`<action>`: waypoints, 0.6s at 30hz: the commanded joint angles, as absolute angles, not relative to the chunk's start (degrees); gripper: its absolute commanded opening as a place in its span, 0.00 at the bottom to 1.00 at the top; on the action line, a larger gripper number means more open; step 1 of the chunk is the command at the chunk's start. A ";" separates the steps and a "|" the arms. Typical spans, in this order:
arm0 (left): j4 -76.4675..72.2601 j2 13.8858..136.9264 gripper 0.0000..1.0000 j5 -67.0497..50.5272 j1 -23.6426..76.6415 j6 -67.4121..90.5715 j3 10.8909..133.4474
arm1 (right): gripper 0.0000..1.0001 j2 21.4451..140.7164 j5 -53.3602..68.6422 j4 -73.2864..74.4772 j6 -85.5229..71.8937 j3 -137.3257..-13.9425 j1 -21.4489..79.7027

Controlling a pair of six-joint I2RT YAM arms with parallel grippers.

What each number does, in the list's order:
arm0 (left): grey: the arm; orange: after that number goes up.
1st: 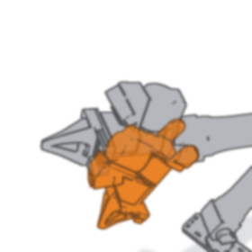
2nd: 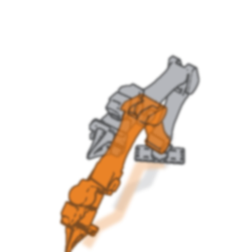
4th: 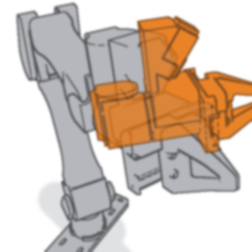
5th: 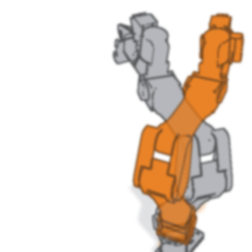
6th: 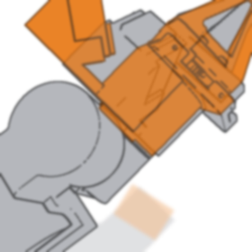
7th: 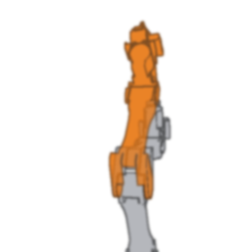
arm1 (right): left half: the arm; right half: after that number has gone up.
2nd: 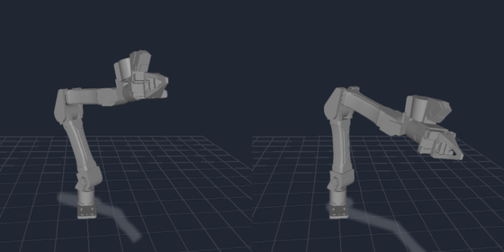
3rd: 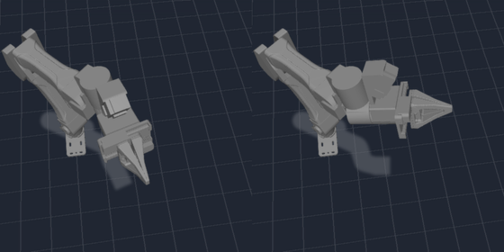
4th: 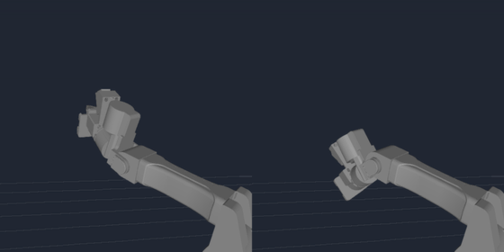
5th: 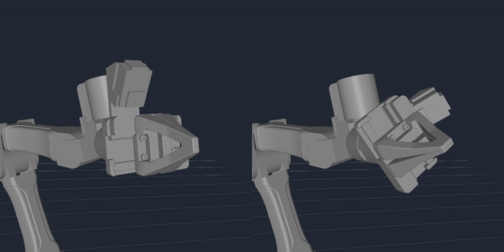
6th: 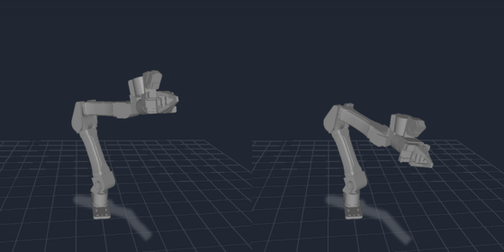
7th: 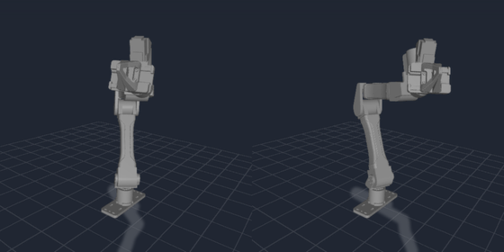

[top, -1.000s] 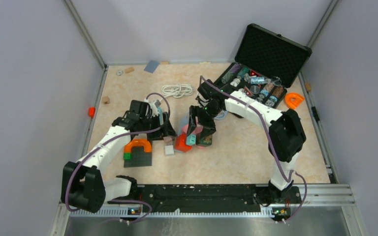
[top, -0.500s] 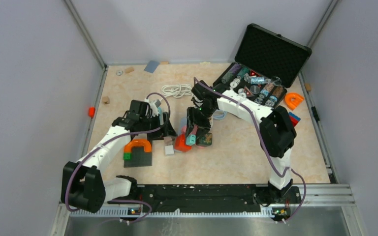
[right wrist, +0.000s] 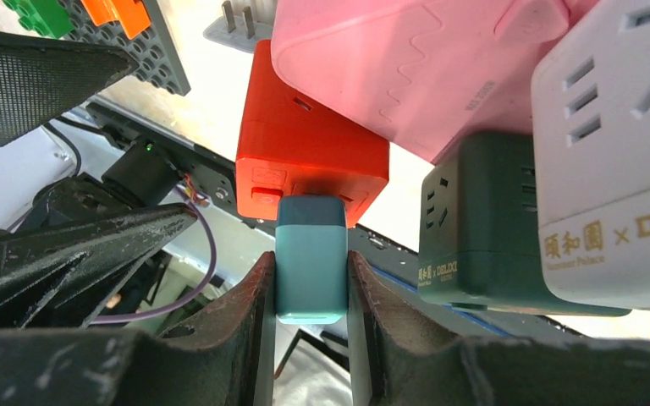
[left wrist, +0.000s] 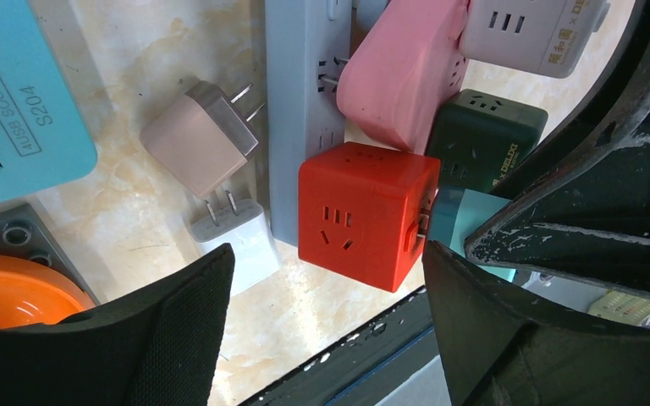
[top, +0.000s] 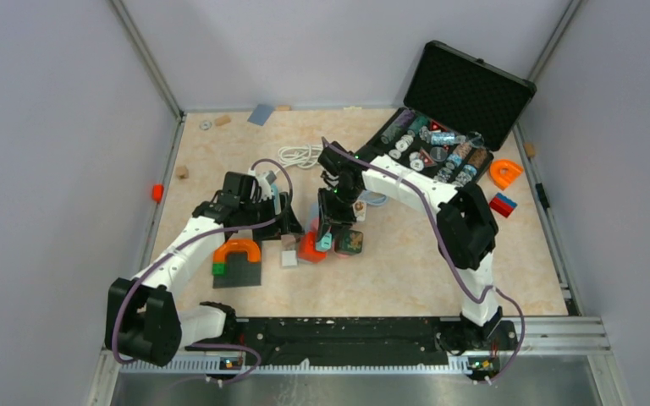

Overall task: Insert the plug
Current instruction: Press the plug into the socket.

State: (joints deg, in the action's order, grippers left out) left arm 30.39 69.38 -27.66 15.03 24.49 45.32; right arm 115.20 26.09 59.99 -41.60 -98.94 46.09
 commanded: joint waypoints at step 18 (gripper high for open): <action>27.33 72.45 0.64 -31.49 14.85 25.18 42.75 | 0.00 129.45 13.87 71.25 -39.37 -115.50 51.82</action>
State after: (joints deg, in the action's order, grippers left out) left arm 29.54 71.24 -29.08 15.03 25.12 44.01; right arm 123.20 21.23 70.11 -41.76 -113.43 49.17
